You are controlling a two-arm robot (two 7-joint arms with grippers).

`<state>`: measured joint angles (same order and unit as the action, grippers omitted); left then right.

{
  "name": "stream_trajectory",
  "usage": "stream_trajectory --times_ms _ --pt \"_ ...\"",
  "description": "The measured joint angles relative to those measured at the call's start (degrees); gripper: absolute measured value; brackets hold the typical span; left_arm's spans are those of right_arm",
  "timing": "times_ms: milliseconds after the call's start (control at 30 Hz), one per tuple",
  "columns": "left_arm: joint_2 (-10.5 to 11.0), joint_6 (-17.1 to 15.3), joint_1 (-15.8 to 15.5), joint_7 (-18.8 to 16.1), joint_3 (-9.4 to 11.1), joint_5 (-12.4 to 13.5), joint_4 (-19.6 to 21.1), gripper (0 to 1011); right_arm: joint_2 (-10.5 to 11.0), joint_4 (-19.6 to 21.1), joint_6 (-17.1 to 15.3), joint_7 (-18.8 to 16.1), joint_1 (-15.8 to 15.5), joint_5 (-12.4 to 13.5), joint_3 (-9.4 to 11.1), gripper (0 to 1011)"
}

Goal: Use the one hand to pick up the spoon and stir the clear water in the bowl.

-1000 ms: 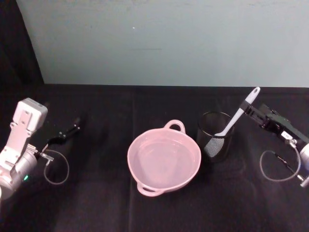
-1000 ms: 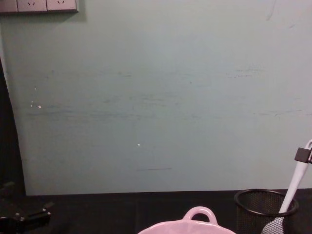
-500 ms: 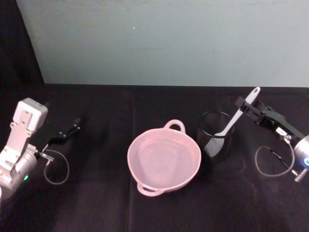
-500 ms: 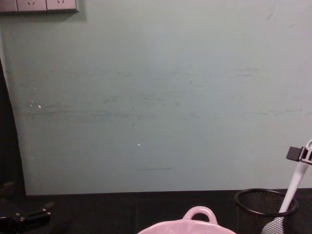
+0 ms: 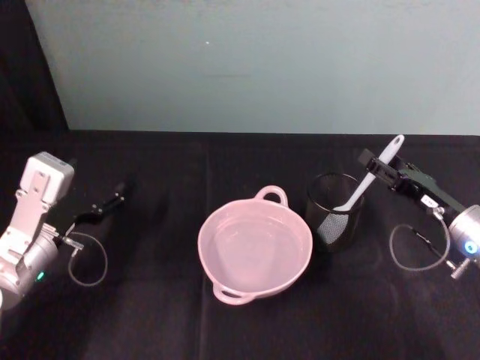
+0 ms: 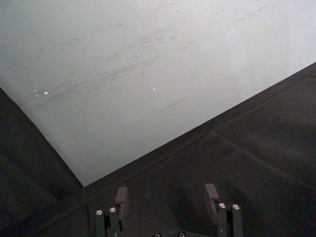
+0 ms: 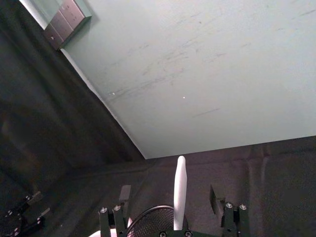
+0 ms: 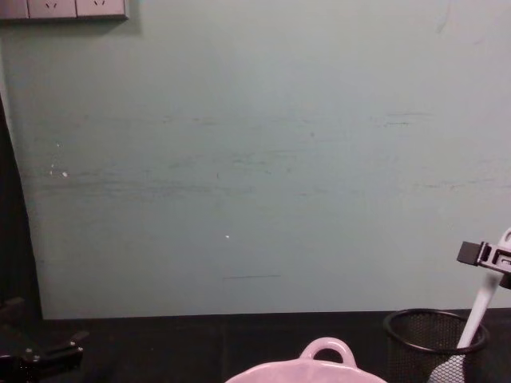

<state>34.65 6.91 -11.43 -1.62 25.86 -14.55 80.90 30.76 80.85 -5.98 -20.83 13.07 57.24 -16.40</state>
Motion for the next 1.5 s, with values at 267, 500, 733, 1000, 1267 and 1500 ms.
stream_trajectory --times_ms 267,500,733,1000,1267,1500 --pt "0.00 0.00 0.00 0.00 0.00 0.00 0.00 1005 0.01 0.02 0.00 0.00 0.00 0.00 0.03 1003" --pt "0.00 0.00 0.00 0.00 0.00 0.00 0.00 1005 0.03 0.05 0.01 -0.01 -0.03 0.01 0.07 895" --pt "0.00 0.00 0.00 0.00 0.00 0.00 0.00 1005 0.06 0.10 0.03 -0.03 -0.06 0.03 0.11 707" --pt "0.00 0.00 0.00 0.00 0.00 0.00 0.00 1005 0.06 0.12 0.03 -0.04 -0.09 0.05 0.13 459" --pt "0.00 0.00 0.00 0.00 0.00 0.00 0.00 1005 0.06 0.12 0.03 -0.04 -0.09 0.05 0.12 178" --pt "0.00 0.00 0.00 0.00 0.00 0.00 0.00 1005 0.06 0.12 0.03 -0.04 -0.10 0.05 0.12 118"
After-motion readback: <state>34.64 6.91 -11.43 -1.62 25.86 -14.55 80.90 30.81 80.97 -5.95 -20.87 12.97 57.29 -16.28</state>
